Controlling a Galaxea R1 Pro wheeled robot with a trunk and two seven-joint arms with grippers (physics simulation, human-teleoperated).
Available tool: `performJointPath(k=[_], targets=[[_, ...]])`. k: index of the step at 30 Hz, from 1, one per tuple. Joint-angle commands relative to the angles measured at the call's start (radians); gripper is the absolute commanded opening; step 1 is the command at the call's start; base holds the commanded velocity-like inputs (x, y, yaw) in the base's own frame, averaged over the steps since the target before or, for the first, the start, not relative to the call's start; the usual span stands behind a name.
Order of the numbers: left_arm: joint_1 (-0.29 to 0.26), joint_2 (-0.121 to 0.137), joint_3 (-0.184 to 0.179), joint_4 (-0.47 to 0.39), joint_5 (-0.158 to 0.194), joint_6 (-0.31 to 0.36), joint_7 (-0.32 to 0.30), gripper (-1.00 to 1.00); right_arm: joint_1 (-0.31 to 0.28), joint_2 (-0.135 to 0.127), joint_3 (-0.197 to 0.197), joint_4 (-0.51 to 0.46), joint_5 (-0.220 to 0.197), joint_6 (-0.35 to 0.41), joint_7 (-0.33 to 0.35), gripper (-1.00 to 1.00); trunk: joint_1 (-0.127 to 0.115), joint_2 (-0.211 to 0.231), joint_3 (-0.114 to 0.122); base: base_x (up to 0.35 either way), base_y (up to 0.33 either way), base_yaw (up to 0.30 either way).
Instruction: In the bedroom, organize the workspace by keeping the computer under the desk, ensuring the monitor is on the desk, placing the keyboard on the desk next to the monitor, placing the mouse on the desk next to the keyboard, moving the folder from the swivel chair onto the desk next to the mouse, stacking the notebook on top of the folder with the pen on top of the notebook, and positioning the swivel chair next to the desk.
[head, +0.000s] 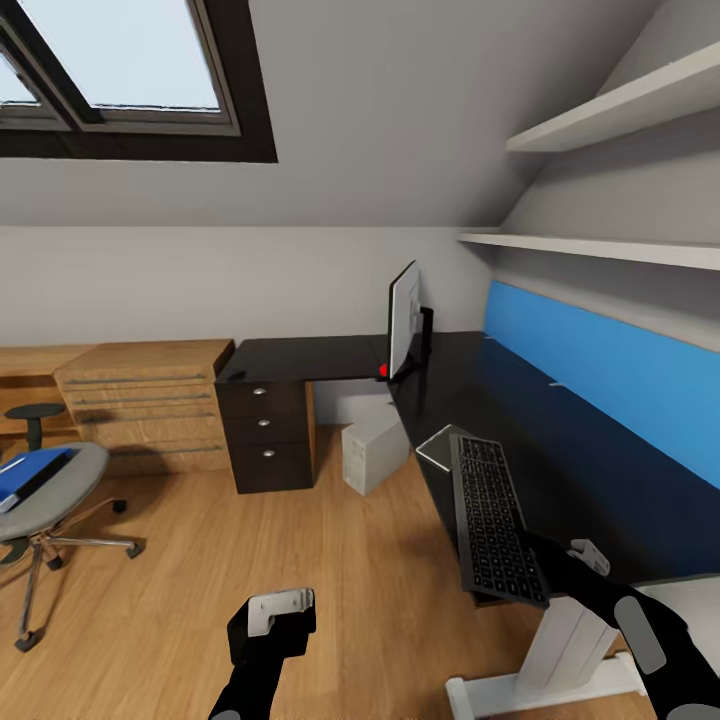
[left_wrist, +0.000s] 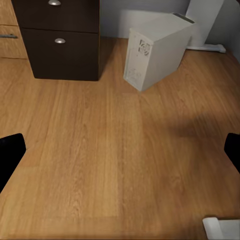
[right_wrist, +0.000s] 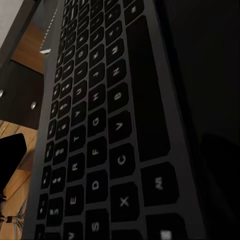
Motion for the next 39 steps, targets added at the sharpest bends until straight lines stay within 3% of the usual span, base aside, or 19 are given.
performJointPath(k=[1,20,39], targets=[[0.0,0.0,-0.001,-0.002,0.006,0.004,0.006,1.0,0.0,0.0,-0.002,0.0,0.007,0.011,-0.002,1.0,0.0,-0.001,-0.001,-0.016,0.012,0.0],[0.0,0.0,-0.001,0.0,0.006,0.003,0.005,1.0,0.0,0.0,-0.002,0.0,0.008,0.011,0.0,1.0,0.0,-0.001,-0.001,-0.098,0.095,0.0],[0.0,0.0,-0.004,0.013,0.004,0.003,0.004,1.0,0.0,0.0,-0.003,0.0,0.008,0.011,0.0,1.0,0.0,-0.001,-0.001,0.012,0.075,0.0]])
